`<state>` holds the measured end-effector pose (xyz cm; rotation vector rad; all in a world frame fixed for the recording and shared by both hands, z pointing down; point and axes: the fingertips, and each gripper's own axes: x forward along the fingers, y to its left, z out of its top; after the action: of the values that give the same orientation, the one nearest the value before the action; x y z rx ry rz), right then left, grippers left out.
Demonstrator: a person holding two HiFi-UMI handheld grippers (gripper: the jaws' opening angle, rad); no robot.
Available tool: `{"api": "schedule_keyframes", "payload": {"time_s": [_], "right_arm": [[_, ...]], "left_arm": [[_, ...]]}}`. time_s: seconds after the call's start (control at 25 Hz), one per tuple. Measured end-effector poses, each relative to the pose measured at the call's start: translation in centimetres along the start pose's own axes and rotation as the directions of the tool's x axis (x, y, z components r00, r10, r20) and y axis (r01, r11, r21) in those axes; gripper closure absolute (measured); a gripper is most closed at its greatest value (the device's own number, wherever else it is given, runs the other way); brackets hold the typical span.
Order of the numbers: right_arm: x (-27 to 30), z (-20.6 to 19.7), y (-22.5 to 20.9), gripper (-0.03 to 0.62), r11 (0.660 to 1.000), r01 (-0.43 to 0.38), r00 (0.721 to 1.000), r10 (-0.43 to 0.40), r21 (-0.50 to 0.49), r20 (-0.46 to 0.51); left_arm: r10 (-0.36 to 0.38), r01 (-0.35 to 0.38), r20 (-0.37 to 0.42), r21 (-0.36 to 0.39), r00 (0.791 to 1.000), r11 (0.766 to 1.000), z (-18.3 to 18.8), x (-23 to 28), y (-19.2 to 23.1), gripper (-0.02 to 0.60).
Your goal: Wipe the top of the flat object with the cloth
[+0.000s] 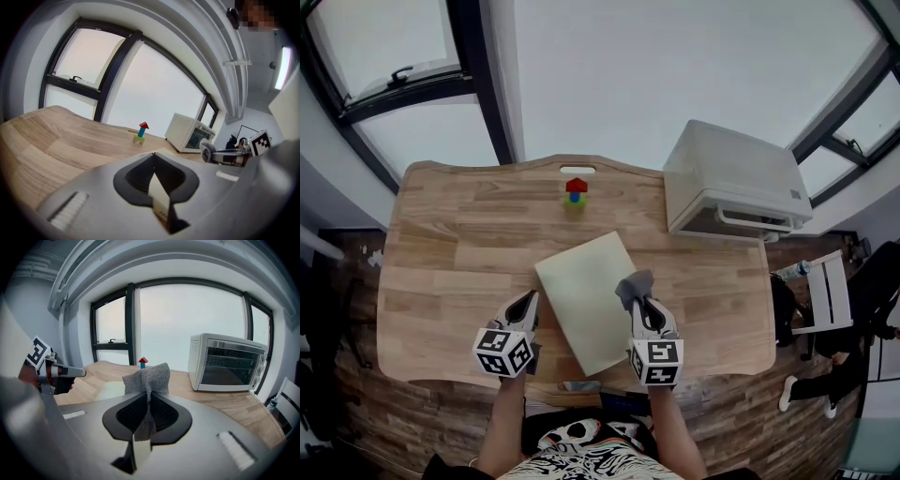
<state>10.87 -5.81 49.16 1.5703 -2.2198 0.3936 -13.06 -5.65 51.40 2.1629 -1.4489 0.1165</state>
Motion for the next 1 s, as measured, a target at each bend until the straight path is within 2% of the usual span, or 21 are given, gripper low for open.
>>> {"api": "schedule_keyframes", "payload": {"time_s": [0.16, 0.4, 0.56, 0.76, 1.0], "right_arm": [[0.7, -0.2, -0.4, 0.572, 1.000, -0.012, 1.000, 0.011, -0.013, -0.016], [2.2, -0.6, -1.0, 0.572, 0.999, -0.022, 0.999, 0.021, -0.026, -0.039], [3.3, -1.0, -1.2, 0.572, 0.999, -0.029, 0.998, 0.027, -0.035, -0.055], [4.7, -1.4, -1.4, 0.572, 0.998, -0.039, 0.996, 0.034, -0.051, -0.080], [6.9, -1.8, -2.0, 0.572, 0.996, -0.049, 0.993, 0.041, -0.075, -0.110]], "left_arm": [[0.031, -0.031, 0.002, -0.021, 1.000, 0.999, -0.5, 0.2, 0.6, 0.525], [0.054, -0.055, -0.037, -0.032, 0.998, 0.998, -1.8, 1.2, 1.3, 0.524], [0.026, -0.030, -0.065, -0.066, 0.998, 0.997, -3.0, 2.0, 1.3, 0.522], [0.024, -0.033, -0.104, -0.089, 0.994, 0.995, -4.4, 3.2, 1.7, 0.522], [0.019, -0.037, -0.142, -0.125, 0.990, 0.991, -5.8, 4.6, 2.0, 0.472]]}}
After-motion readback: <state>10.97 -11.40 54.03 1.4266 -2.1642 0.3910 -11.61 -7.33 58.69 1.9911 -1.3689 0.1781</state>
